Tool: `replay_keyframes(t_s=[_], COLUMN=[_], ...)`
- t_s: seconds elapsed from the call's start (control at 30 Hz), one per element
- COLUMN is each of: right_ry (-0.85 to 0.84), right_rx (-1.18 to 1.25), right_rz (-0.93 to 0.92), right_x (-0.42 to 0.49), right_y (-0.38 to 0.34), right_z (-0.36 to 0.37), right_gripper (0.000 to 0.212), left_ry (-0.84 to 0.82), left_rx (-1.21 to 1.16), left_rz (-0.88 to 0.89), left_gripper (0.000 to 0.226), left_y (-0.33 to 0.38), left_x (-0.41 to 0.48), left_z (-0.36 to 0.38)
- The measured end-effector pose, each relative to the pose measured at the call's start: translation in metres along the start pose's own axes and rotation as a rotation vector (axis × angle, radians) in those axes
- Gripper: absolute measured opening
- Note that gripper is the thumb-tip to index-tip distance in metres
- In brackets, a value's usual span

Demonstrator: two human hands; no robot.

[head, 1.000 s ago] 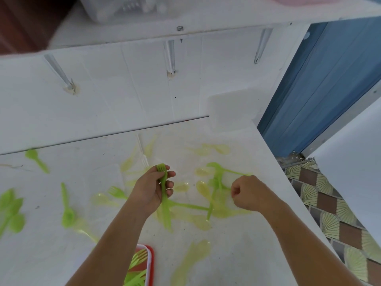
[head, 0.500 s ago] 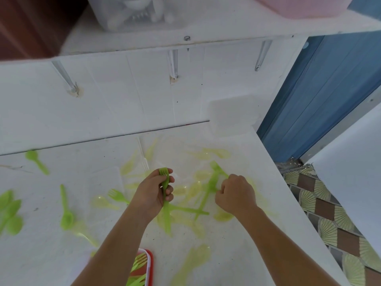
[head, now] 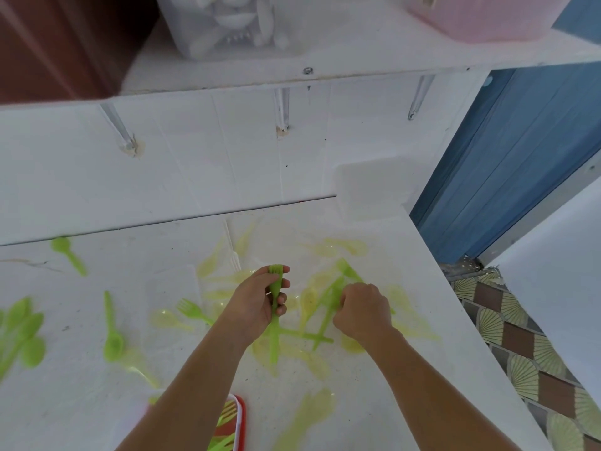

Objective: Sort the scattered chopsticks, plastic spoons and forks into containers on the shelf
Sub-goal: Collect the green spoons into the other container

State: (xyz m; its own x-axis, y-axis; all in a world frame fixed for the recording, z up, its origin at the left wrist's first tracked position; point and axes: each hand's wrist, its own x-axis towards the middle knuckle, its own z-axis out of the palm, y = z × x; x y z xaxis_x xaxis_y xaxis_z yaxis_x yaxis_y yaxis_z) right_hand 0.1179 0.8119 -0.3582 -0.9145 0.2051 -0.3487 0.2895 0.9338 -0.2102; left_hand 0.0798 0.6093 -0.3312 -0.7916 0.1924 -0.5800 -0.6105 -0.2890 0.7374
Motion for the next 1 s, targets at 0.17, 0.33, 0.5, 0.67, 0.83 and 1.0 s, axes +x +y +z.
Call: replay_keyframes(t_s=[0.17, 0.33, 0.5, 0.67, 0.83, 1.0], right_ry=[0.105, 0.343, 0.54, 0.503, 0.464, 0.416], right_rx=[0.307, 0.652, 0.668, 0.676, 0.651, 0.766], right_rz=[-0.098, -0.404, -0.385, -0.334, -0.218, -0.079], right_x=[-0.015, -0.04, -0.04, -0.052, -0.059, -0.044], right_y=[0.008, -0.008, -0.039, -0.064, -0.074, -0.058], right_z=[-0.006, -0.015, 0.003, 0.02, 0.02, 0.013], right_gripper=[0.007, 0.023, 0.02, 0.029, 0.014, 0.009], left_ry=[-0.013, -0.043, -0.074, -0.064, -0.047, 0.027], left_rx=[0.009, -0.035, -0.165, -0.253, -0.252, -0.146], left_rz=[0.021, 0.056, 0.041, -0.01, 0.0, 0.08], left_gripper=[0.028, 0.027, 0.026, 0.032, 0.031, 0.025], left_y=[-0.002, -0.007, -0.011, -0.017, -0.026, -0.025], left_x=[-0.006, -0.017, -0.023, -0.03, -0.035, -0.027], left_z=[0.003, 0.007, 0.01, 0.016, 0.017, -0.004])
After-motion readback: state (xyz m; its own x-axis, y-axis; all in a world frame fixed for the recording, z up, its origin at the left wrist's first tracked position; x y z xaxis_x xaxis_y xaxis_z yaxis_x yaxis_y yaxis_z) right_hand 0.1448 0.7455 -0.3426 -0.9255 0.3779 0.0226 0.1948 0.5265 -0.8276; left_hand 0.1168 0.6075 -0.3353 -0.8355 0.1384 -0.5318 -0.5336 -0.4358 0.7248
